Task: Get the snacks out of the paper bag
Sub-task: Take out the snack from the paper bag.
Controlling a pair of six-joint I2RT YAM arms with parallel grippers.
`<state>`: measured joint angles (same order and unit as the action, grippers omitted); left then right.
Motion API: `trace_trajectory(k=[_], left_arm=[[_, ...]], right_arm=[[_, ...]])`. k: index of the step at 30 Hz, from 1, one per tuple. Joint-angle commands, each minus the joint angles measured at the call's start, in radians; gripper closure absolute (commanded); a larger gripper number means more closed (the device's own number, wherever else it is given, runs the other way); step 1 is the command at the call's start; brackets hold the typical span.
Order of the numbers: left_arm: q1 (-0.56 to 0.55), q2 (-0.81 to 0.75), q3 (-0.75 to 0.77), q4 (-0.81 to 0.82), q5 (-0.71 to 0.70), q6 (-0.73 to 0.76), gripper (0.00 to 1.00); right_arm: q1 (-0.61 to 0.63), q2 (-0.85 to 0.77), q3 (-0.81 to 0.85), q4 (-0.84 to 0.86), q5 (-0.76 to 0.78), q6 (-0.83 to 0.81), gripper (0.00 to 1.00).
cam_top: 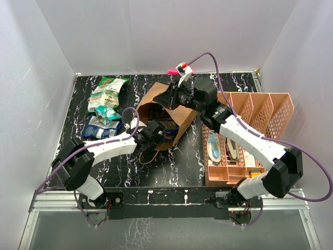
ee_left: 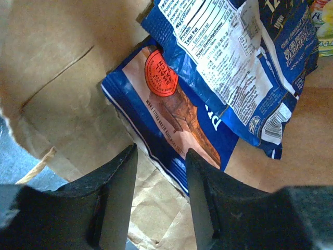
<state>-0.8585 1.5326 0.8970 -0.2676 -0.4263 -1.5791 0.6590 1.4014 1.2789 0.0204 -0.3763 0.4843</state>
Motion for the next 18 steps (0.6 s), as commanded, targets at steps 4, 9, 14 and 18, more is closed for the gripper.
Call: trace_trajectory(k=[4, 9, 14, 18], left_arm=[[0.036, 0.052, 0.047, 0.06, -0.007, 0.041, 0.61], [0.054, 0.06, 0.05, 0.105, -0.012, 0.081, 0.72], [0.06, -0.014, 0.048, 0.078, -0.011, 0.099, 1.0], [0.075, -0.12, 0.05, 0.038, 0.008, 0.119, 1.0]], right_arm=[[-0.005, -0.038, 0.001, 0.076, -0.008, 0.018, 0.92], [-0.005, -0.04, -0.001, 0.076, -0.015, 0.028, 0.92], [-0.004, -0.051, -0.008, 0.076, -0.009, 0.028, 0.92], [-0.005, -0.066, -0.022, 0.076, -0.008, 0.025, 0.92]])
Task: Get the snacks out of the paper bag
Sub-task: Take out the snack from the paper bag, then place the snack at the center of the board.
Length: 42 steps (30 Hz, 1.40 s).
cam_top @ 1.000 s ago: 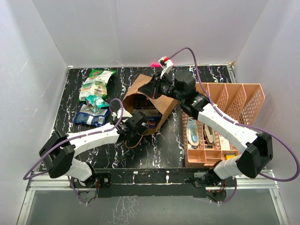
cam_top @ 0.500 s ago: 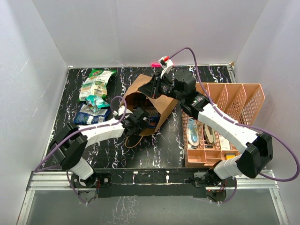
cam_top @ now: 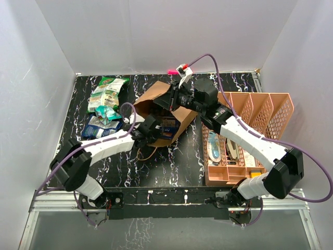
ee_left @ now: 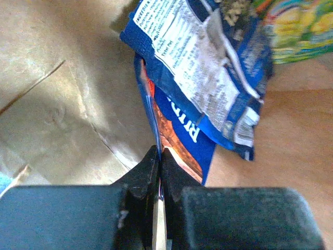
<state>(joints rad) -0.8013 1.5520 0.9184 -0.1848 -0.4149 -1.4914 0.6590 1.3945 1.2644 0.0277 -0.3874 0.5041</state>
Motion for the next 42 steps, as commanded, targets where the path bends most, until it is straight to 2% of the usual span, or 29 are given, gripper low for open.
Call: trace_trajectory(k=[1, 8, 14, 22, 25, 31, 37, 39, 42], left_arm=[[0.022, -0.171, 0.033, -0.061, -0.003, 0.035, 1.0], [0.068, -0.312, 0.083, -0.041, 0.11, 0.132, 1.0], [0.083, -0.374, 0.167, -0.147, 0.164, 0.276, 1.0], [0.088, -0.597, 0.169, -0.091, 0.289, 0.605, 1.0], [0.089, -0.675, 0.196, -0.128, 0.304, 0.722, 1.0], [0.088, -0.715, 0.384, -0.35, 0.289, 1.009, 1.0], [0.088, -0.696, 0.559, -0.453, 0.261, 1.16, 1.0], [0.088, -0.67, 0.591, -0.487, 0.204, 1.178, 1.0], [0.088, -0.633, 0.616, -0.575, -0.042, 1.085, 1.0]], right_arm=[[-0.004, -0.064, -0.015, 0.069, 0.001, 0.004, 0.92], [-0.005, -0.102, -0.083, 0.08, 0.018, 0.001, 0.92], [-0.005, -0.133, -0.096, 0.08, 0.059, -0.004, 0.92], [-0.004, -0.158, -0.127, 0.1, 0.102, -0.01, 0.92], [-0.005, -0.162, -0.133, 0.101, 0.111, -0.013, 0.92], [-0.005, -0.173, -0.137, 0.1, 0.119, -0.022, 0.92], [-0.005, -0.19, -0.146, 0.099, 0.131, -0.024, 0.92], [-0.005, -0.192, -0.148, 0.098, 0.137, -0.03, 0.92], [-0.005, -0.195, -0.147, 0.092, 0.149, -0.032, 0.92]])
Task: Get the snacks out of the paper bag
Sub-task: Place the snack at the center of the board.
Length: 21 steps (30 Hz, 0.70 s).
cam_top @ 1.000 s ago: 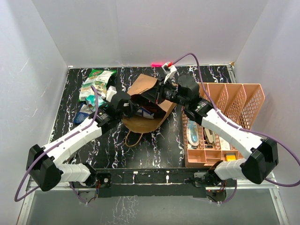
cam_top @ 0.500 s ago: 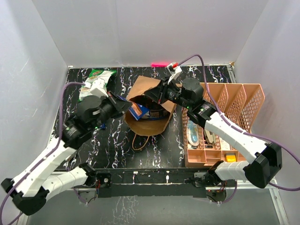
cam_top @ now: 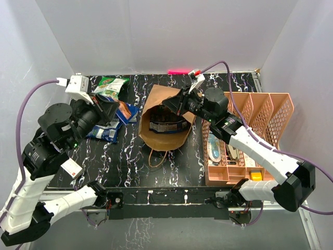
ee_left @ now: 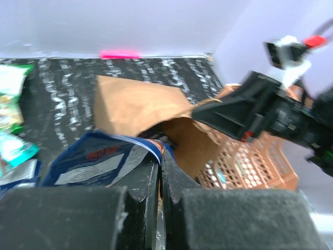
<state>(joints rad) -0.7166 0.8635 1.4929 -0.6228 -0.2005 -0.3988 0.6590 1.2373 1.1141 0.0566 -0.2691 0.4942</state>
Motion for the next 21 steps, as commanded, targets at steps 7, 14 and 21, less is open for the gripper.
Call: trace_trajectory(k=[7, 14, 21], left_arm=[[0.004, 0.089, -0.095, -0.22, -0.487, -0.169, 1.0], [0.003, 0.122, -0.147, -0.093, -0.432, -0.249, 1.0], [0.026, 0.271, -0.044, -0.01, -0.451, -0.166, 1.0]], right_arm=[[-0.005, -0.054, -0.007, 0.035, 0.046, -0.031, 0.92], [-0.004, -0.062, -0.002, 0.031, 0.051, -0.037, 0.92], [-0.005, -0.062, 0.015, 0.018, 0.028, -0.031, 0.92]])
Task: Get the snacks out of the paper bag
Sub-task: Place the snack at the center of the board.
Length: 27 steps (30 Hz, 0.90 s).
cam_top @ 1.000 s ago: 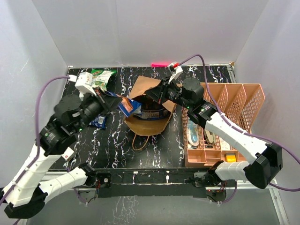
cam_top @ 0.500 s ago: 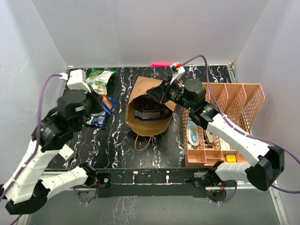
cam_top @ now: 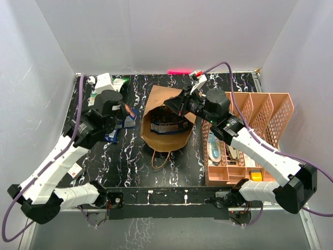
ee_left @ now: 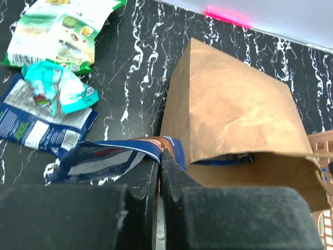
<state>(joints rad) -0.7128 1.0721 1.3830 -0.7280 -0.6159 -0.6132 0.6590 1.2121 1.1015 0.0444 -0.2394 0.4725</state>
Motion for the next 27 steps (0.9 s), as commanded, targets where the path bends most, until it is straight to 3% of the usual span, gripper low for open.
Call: trace_trajectory(k=[1, 9, 18, 22, 25, 27], left_arm=[[0.034, 0.076, 0.076, 0.112, -0.035, 0.061, 1.0], [0.211, 0.201, 0.124, 0.245, 0.052, 0.133, 1.0], [0.496, 0.406, 0.176, 0.468, 0.351, 0.149, 1.0], [0.595, 0.543, 0.281, 0.39, 0.443, 0.149, 1.0], [0.618, 0.535, 0.232, 0.415, 0.43, 0.16, 1.0], [0.624, 0.482, 0.092, 0.458, 0.421, 0.138, 1.0]], right_arm=[[-0.005, -0.041, 0.026, 0.029, -0.001, -0.007, 0.92], [-0.004, -0.058, 0.027, 0.023, 0.007, -0.006, 0.92], [-0.005, -0.057, 0.031, 0.02, 0.0, 0.004, 0.92], [-0.005, -0.057, 0.037, 0.019, -0.003, 0.008, 0.92], [-0.004, -0.056, 0.039, 0.018, -0.004, 0.01, 0.92], [-0.005, -0.056, 0.04, 0.018, -0.003, 0.009, 0.92]])
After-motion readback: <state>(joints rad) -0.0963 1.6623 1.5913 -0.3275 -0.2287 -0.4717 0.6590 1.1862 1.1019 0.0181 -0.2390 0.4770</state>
